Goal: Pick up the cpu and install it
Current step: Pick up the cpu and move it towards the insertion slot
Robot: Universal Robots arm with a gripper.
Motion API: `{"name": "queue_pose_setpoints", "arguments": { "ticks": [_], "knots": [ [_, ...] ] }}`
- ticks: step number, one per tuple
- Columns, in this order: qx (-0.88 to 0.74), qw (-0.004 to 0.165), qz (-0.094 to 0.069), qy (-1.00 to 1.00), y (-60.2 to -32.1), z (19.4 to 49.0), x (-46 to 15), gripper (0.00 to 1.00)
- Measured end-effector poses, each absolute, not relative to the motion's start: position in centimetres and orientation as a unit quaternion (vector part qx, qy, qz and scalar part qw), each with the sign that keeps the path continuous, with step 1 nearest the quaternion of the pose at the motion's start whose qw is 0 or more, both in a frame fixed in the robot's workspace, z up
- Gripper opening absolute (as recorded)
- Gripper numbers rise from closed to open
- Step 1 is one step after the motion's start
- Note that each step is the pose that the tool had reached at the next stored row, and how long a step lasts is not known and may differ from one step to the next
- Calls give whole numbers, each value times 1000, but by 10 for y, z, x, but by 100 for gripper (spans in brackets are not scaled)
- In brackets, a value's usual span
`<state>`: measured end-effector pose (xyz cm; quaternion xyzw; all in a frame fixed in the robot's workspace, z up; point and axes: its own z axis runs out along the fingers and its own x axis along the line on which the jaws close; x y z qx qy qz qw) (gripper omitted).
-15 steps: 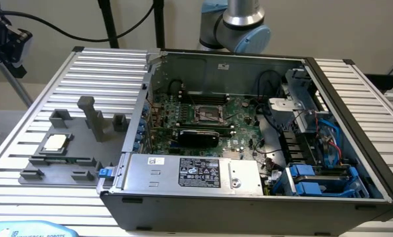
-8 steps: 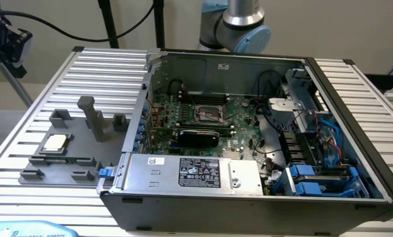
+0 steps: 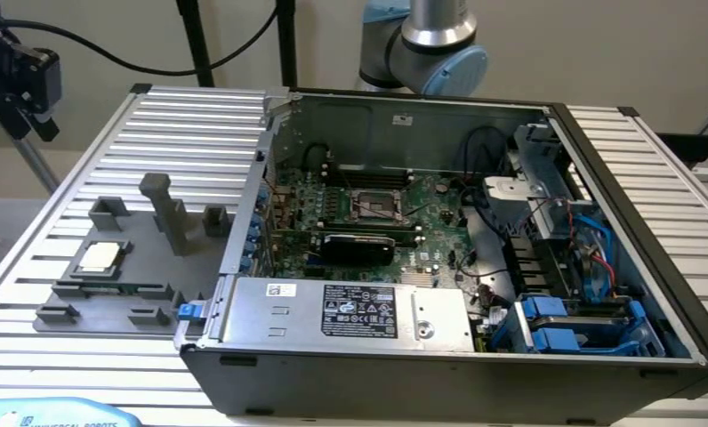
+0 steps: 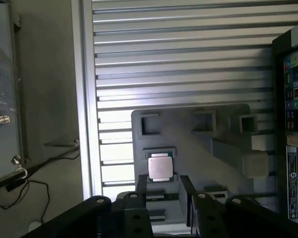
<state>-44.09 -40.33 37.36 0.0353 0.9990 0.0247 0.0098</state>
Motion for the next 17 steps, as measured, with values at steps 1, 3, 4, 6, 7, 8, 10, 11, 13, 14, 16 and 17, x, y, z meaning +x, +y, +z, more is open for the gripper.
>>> {"name": "queue_pose_setpoints", "arguments": {
  "ticks": [1,3,4,6,7,8,10,11,13,14,16,17],
  "knots": [
    [35,10,25,999,-403,374,-441,42],
    [35,10,25,999,-403,373,-441,47],
    [35,10,25,999,-403,372,-441,53],
    [35,10,25,999,-403,368,-441,60],
    [35,10,25,999,-403,367,-441,60],
    [35,10,25,999,-403,365,-441,60],
    [35,10,25,999,-404,361,-441,60],
    [35,10,25,999,-404,359,-441,60],
    [35,9,25,999,-405,356,-441,60],
    [35,8,25,999,-405,354,-441,60],
    [34,5,25,999,-406,350,-440,60],
    [34,4,24,999,-407,349,-440,60]
  ]
}}
